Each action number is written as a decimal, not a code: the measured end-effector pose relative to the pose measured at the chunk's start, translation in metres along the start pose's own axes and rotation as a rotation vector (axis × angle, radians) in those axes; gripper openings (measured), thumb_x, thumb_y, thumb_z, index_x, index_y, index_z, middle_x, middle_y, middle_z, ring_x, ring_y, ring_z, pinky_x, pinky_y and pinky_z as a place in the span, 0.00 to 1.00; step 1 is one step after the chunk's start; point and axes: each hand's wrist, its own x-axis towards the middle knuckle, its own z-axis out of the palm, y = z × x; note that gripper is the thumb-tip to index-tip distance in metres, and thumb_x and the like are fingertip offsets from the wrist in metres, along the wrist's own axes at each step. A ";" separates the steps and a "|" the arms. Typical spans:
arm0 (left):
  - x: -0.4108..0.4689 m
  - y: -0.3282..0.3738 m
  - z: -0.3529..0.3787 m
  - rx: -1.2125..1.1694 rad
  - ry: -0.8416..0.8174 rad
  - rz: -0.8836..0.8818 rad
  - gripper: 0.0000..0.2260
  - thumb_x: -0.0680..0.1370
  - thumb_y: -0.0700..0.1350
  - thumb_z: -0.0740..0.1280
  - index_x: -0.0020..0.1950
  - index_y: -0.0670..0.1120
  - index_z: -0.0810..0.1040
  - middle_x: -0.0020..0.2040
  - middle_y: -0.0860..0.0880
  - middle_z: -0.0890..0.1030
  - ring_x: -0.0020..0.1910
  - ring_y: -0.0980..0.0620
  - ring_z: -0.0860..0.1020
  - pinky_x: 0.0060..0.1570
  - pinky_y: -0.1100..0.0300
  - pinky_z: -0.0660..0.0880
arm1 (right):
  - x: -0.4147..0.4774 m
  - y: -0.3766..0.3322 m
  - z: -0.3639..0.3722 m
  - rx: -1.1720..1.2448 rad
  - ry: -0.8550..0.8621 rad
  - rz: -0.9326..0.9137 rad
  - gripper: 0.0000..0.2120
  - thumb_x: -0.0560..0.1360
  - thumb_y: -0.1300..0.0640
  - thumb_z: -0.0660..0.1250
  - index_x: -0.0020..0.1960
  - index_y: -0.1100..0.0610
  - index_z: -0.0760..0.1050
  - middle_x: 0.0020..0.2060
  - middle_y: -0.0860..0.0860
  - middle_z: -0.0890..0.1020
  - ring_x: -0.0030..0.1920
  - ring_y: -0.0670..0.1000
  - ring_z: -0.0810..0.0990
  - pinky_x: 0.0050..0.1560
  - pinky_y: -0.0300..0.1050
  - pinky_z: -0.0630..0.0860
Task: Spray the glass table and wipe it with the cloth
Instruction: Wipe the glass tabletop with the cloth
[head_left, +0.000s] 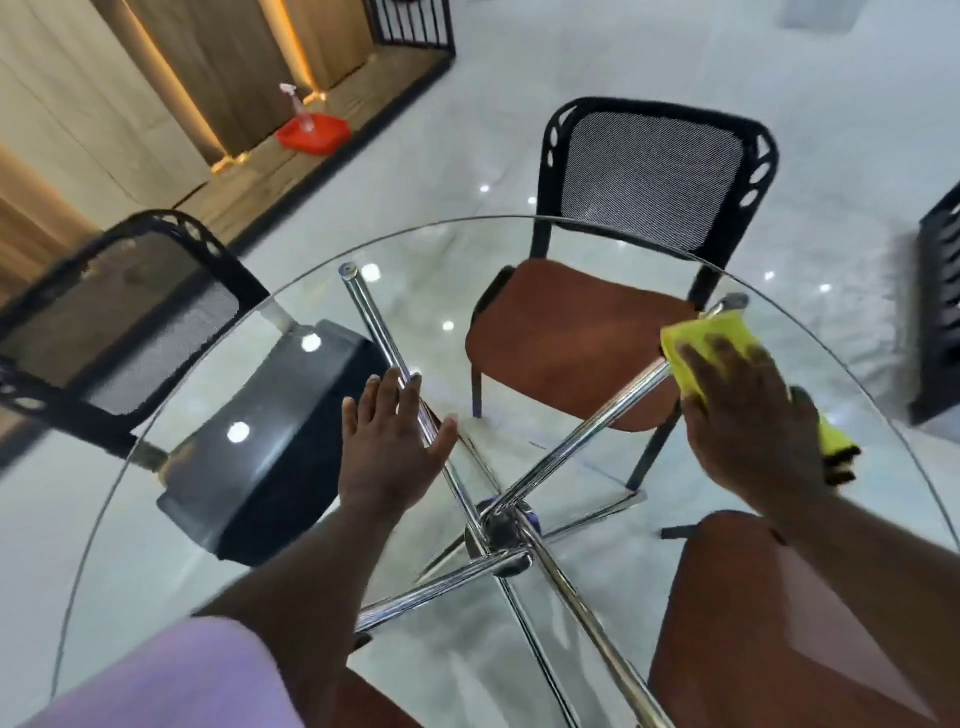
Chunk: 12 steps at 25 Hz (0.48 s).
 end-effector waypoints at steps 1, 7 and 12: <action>-0.016 0.002 -0.001 0.013 -0.012 0.027 0.35 0.80 0.70 0.51 0.83 0.53 0.58 0.85 0.48 0.56 0.84 0.45 0.52 0.82 0.38 0.48 | -0.038 0.005 -0.005 0.002 -0.004 -0.016 0.27 0.87 0.44 0.53 0.86 0.42 0.59 0.83 0.50 0.67 0.80 0.62 0.68 0.63 0.65 0.73; -0.225 0.011 0.014 -0.016 -0.063 0.200 0.34 0.81 0.67 0.56 0.83 0.51 0.61 0.85 0.50 0.58 0.84 0.46 0.57 0.80 0.37 0.53 | -0.211 -0.010 -0.045 0.116 -0.227 -0.148 0.36 0.76 0.43 0.58 0.85 0.40 0.62 0.84 0.49 0.66 0.83 0.61 0.65 0.70 0.65 0.69; -0.442 0.001 0.020 -0.139 -0.102 0.165 0.35 0.78 0.66 0.64 0.82 0.52 0.64 0.84 0.50 0.61 0.83 0.46 0.59 0.79 0.41 0.54 | -0.349 -0.045 -0.094 0.210 -0.415 -0.382 0.45 0.64 0.43 0.64 0.82 0.35 0.64 0.83 0.45 0.68 0.82 0.59 0.67 0.71 0.63 0.73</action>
